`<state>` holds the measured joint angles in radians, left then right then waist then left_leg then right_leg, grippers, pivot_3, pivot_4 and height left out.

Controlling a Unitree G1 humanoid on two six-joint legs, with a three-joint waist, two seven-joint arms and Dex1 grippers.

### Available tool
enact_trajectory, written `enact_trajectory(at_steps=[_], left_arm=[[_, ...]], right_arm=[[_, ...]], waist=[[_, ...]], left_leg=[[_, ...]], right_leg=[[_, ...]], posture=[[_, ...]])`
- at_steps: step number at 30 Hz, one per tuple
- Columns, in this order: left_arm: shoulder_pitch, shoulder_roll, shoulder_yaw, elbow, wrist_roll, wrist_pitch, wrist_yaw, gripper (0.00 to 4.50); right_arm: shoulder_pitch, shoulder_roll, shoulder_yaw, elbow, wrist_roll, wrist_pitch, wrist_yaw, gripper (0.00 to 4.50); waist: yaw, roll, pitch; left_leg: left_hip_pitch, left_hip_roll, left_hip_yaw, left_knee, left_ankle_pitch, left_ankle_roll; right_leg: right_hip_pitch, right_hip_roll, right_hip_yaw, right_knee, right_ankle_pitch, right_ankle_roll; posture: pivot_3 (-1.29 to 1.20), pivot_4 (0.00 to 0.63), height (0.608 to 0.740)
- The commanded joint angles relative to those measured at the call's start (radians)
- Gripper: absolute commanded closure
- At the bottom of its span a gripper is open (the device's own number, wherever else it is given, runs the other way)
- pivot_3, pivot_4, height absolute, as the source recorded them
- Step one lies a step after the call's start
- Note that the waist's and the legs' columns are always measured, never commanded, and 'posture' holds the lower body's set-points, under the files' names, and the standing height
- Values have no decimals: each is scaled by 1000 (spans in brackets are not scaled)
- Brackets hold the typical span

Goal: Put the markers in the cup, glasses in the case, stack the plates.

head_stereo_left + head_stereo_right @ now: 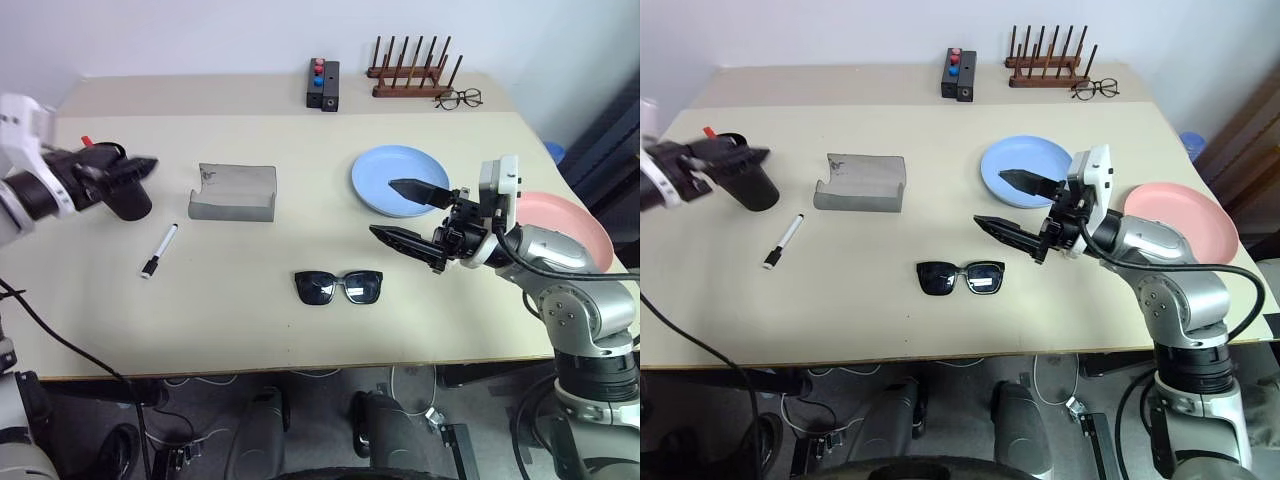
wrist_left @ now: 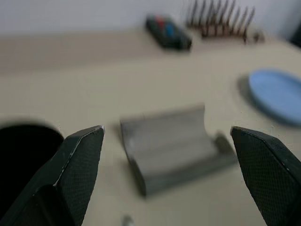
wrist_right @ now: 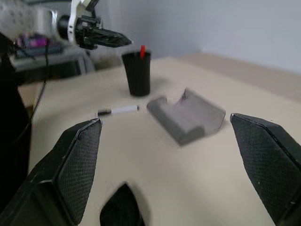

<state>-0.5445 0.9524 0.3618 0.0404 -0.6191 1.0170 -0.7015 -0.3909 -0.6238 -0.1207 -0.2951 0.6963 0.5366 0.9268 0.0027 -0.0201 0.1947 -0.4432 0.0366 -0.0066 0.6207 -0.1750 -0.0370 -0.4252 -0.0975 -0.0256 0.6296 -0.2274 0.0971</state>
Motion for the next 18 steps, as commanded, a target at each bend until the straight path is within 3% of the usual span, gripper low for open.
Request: enact_trajectory(at_steps=[1,8,18], left_arm=[[17,11,-8,-63,15,103,79,52],[-36,-34,-56,43,68,179,187,52],[-147,-113,-261,291,237,8,164,52]], right_arm=[[2,-35,7,24,-38,-35,41,0],[2,-51,-11,27,-21,-10,60,0],[23,-37,-15,-1,-18,-15,35,0]], waist=[[0,0,0],[4,0,0],[9,0,0]], left_leg=[[0,0,0,0,0,0],[0,0,0,0,0,0],[-1,0,0,0,0,0]], right_leg=[[0,0,0,0,0,0],[-1,0,0,0,0,0],[0,0,0,0,0,0]], posture=[[0,150,740],[0,150,740],[0,150,740]])
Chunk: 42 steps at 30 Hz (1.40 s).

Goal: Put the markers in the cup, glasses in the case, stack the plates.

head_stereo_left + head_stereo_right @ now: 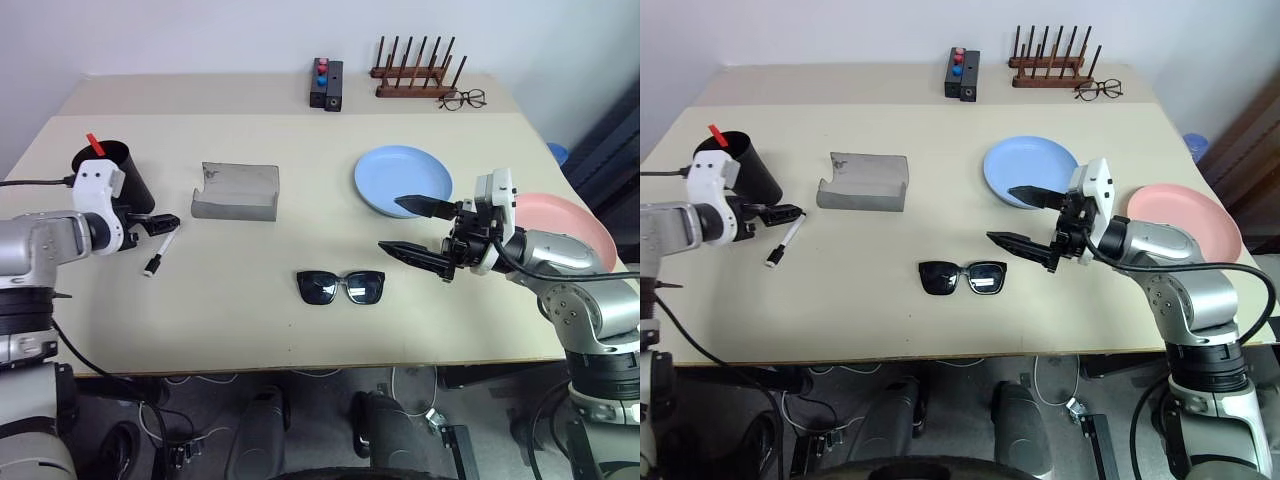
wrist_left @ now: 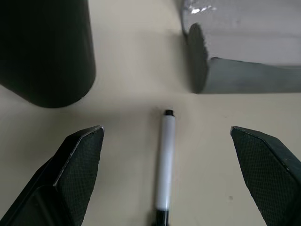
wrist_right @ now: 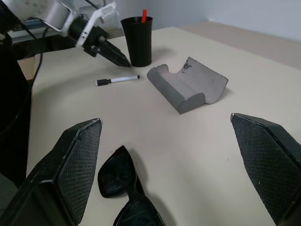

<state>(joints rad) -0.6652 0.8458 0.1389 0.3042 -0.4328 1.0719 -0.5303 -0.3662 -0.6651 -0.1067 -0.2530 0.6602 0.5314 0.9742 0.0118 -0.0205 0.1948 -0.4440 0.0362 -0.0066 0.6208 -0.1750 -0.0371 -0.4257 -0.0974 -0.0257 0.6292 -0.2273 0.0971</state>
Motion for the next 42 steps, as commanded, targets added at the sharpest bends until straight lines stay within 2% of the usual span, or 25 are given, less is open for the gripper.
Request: enact_trajectory(at_steps=[1,9,19,34,35,36,38,42], left_arm=[[-30,-15,-49,41,62,-54,-8,52],[-147,-35,-101,162,100,-18,-65,52],[-262,16,-302,222,171,95,-260,52],[-354,43,-388,352,281,68,-395,52],[-354,41,-389,352,282,72,-402,601],[-354,38,-388,353,284,74,-403,901],[-350,31,-384,358,289,79,-398,1837],[-335,30,-387,354,293,91,-402,3967]], right_arm=[[1,4,-30,-47,19,-9,-17,0],[15,6,-30,-63,16,-10,-44,0],[11,17,-22,-64,6,-21,-56,0],[26,17,-24,-78,5,-21,-77,0],[26,17,-24,-78,5,-21,-78,0],[25,17,-23,-78,5,-21,-80,0],[23,17,-22,-78,3,-22,-83,0],[22,15,-24,-79,1,-22,-85,0]], waist=[[0,0,0],[1,0,0],[-5,0,0],[-1,0,0],[-2,0,0],[-2,0,0],[-2,0,0],[-2,0,0]], left_leg=[[0,0,0,0,0,0],[0,0,0,0,0,0],[0,0,0,0,0,0],[-1,0,0,0,0,0],[-1,0,0,0,0,0],[-1,0,0,0,0,0],[-1,0,0,0,0,0],[-1,0,0,0,0,0]], right_leg=[[0,0,0,0,0,0],[0,0,0,0,0,0],[0,0,0,0,0,0],[0,0,0,0,0,0],[0,0,0,0,0,0],[-1,0,0,0,0,0],[-1,0,0,0,0,0],[-1,0,0,0,0,0]], posture=[[0,150,740],[0,150,740],[0,150,740],[0,150,740],[0,150,740],[0,150,740],[0,150,740],[0,150,740]])
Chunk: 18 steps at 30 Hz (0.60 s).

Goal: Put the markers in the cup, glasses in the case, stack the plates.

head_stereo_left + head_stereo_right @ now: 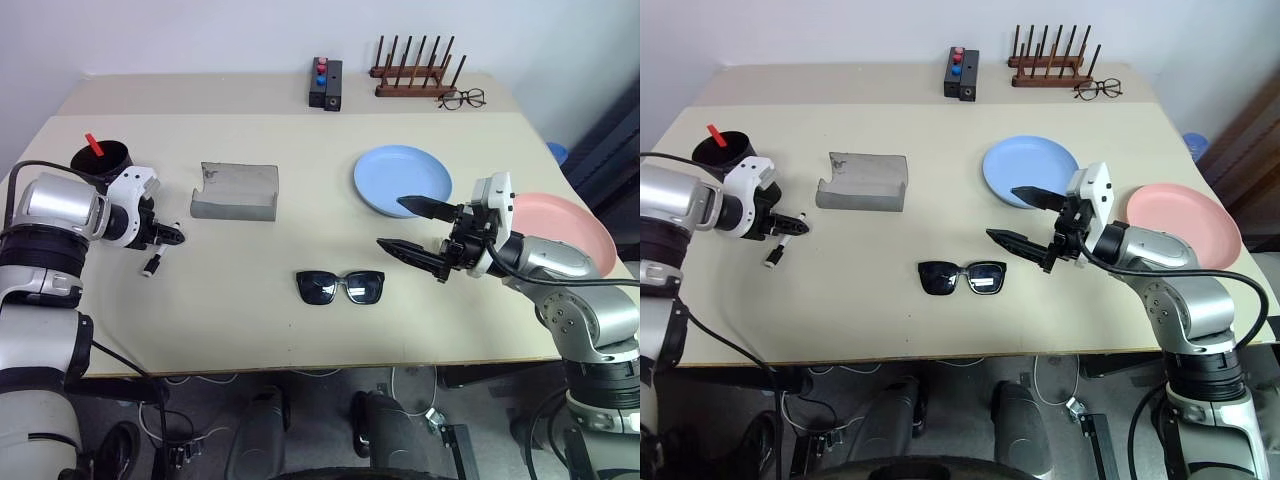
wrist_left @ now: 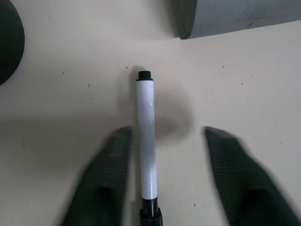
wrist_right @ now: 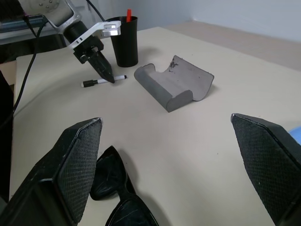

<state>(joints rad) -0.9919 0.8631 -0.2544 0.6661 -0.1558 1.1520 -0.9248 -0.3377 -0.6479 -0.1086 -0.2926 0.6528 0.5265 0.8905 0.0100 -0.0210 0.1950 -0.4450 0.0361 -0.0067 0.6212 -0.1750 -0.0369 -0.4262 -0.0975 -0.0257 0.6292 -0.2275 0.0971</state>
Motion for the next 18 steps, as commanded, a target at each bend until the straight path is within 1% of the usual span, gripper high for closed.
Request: enact_trajectory(at_steps=[1,12,18], left_arm=[[-7,13,6,-8,17,12,-8,4470],[-5,29,15,-56,17,43,-25,4470],[-6,57,-21,-86,54,-25,-52,4470]], right_arm=[[-7,-2,-22,-39,8,-17,-2,0],[-16,-1,-17,-25,-3,-26,1,0],[-23,5,-11,-16,-10,-35,2,0]], waist=[[1,0,0],[1,1,0],[0,0,0]], left_leg=[[0,0,0,0,0,0],[0,0,0,0,0,0],[0,0,0,0,0,0]], right_leg=[[0,0,0,0,0,0],[0,0,0,0,0,0],[0,0,0,0,0,0]], posture=[[0,150,740],[0,150,740],[0,150,740]])
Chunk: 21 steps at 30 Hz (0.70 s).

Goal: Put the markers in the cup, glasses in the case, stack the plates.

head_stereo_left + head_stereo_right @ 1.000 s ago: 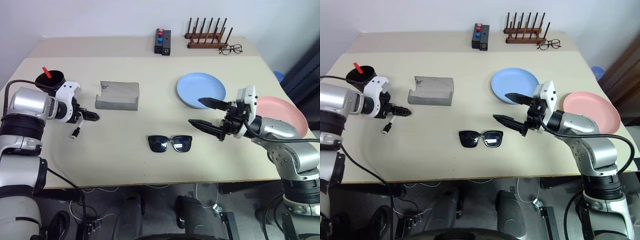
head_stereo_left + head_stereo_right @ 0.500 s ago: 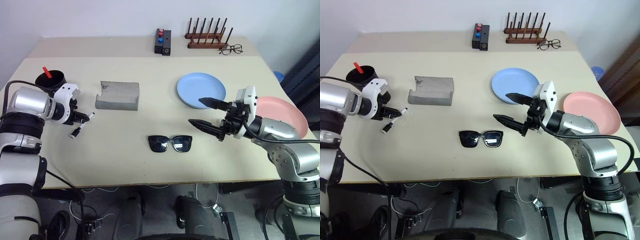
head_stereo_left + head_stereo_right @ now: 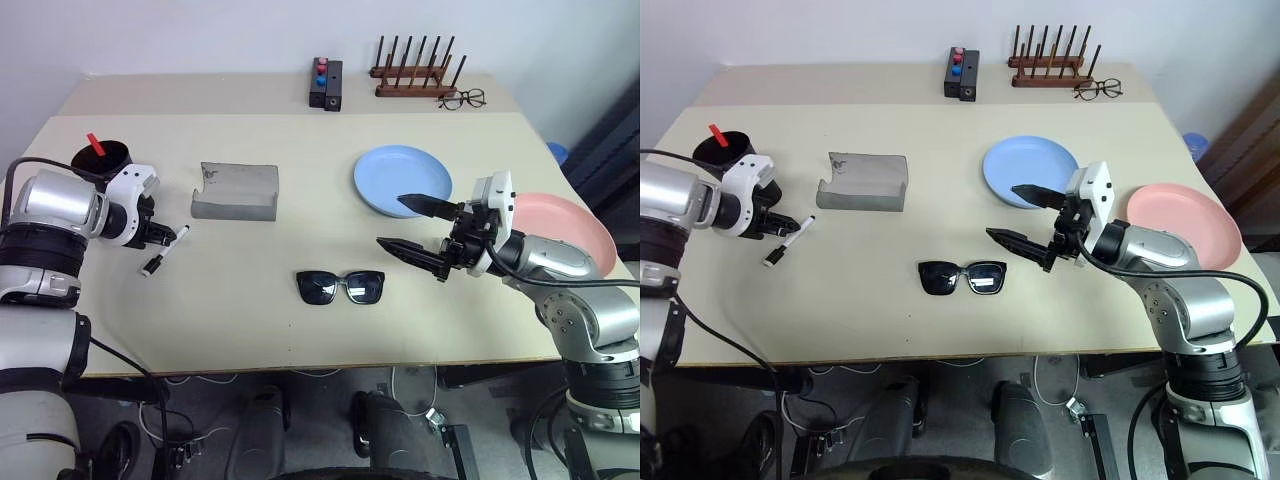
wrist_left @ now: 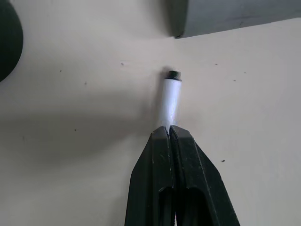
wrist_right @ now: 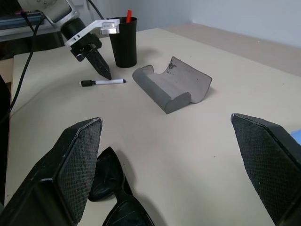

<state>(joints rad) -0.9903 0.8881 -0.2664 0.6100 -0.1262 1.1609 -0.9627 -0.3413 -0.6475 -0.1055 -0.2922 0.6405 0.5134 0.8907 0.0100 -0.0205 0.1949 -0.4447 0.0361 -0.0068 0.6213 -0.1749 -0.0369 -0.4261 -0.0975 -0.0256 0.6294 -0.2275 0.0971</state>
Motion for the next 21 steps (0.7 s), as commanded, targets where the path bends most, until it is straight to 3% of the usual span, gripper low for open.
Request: enact_trajectory(at_steps=[1,2,11,21], left_arm=[[-12,38,-12,-36,24,-36,-28,4470],[-12,44,-16,-46,24,-42,-42,4470],[-38,38,-25,-30,54,-69,-56,275],[-73,-1,-98,98,112,-139,-144,275]], right_arm=[[-19,4,-13,-16,0,-24,2,0],[-19,4,-13,-16,-3,-26,3,0],[-24,10,-11,-13,-5,-24,3,0],[-33,12,-9,-6,-13,-28,5,0]], waist=[[0,0,0],[0,0,0],[0,0,0],[1,0,0]], left_leg=[[0,0,0,0,0,0],[0,0,0,0,0,0],[0,0,0,0,0,0],[-1,0,0,0,0,0]], right_leg=[[0,0,0,0,0,0],[0,0,0,0,0,0],[0,0,0,0,0,0],[0,0,0,0,0,0]], posture=[[0,150,740],[0,150,740],[0,150,740],[0,150,740]])
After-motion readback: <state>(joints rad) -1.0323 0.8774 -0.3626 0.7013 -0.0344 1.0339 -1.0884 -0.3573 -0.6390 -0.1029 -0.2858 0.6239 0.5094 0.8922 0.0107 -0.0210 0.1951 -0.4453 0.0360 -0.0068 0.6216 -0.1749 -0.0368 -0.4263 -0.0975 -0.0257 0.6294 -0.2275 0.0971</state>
